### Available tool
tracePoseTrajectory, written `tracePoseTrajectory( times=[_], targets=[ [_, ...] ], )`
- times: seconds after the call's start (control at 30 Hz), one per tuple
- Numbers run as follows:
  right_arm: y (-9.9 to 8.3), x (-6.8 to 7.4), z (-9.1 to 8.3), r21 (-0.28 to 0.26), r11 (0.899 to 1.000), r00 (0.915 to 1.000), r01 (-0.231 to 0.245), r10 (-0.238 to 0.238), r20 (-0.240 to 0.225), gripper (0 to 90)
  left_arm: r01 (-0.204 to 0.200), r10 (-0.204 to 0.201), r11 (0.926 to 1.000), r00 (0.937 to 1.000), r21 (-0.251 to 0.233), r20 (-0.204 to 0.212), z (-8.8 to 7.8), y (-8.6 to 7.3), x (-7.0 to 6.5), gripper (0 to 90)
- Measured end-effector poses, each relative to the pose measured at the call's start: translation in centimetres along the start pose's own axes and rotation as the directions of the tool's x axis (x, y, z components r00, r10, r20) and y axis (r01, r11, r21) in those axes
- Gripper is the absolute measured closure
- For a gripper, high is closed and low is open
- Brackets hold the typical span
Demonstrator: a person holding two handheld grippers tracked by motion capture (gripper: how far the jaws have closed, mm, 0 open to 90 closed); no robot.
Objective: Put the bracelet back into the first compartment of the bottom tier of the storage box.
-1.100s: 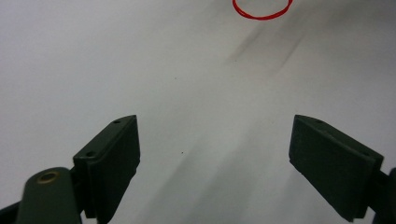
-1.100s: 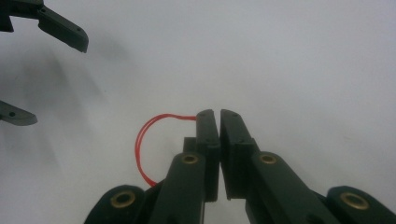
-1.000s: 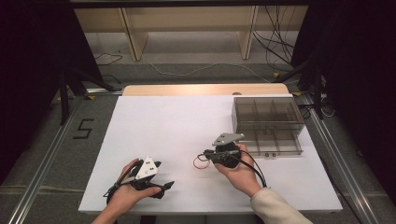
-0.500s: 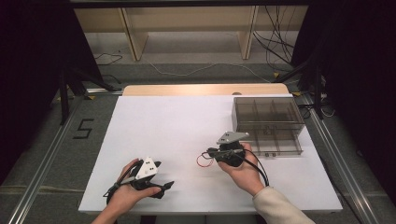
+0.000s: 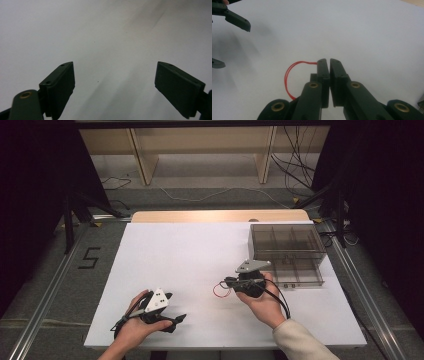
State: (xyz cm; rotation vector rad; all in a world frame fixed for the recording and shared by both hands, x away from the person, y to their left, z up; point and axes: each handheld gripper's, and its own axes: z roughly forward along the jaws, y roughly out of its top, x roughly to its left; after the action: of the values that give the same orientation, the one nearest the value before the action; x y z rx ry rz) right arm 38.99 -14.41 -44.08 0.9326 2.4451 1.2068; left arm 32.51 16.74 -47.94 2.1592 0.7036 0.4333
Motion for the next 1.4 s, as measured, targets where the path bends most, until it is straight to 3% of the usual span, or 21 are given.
tracePoseTrajectory(
  times=[1.4],
  targets=[
    [-0.6,-1.8,-2.0,-0.016,0.999,0.9982,-0.039,0.040,0.044,87.2,0.001,-0.001,1.0000,1.0000,-0.001,0.000,0.0,0.0,0.0,16.3]
  ],
)
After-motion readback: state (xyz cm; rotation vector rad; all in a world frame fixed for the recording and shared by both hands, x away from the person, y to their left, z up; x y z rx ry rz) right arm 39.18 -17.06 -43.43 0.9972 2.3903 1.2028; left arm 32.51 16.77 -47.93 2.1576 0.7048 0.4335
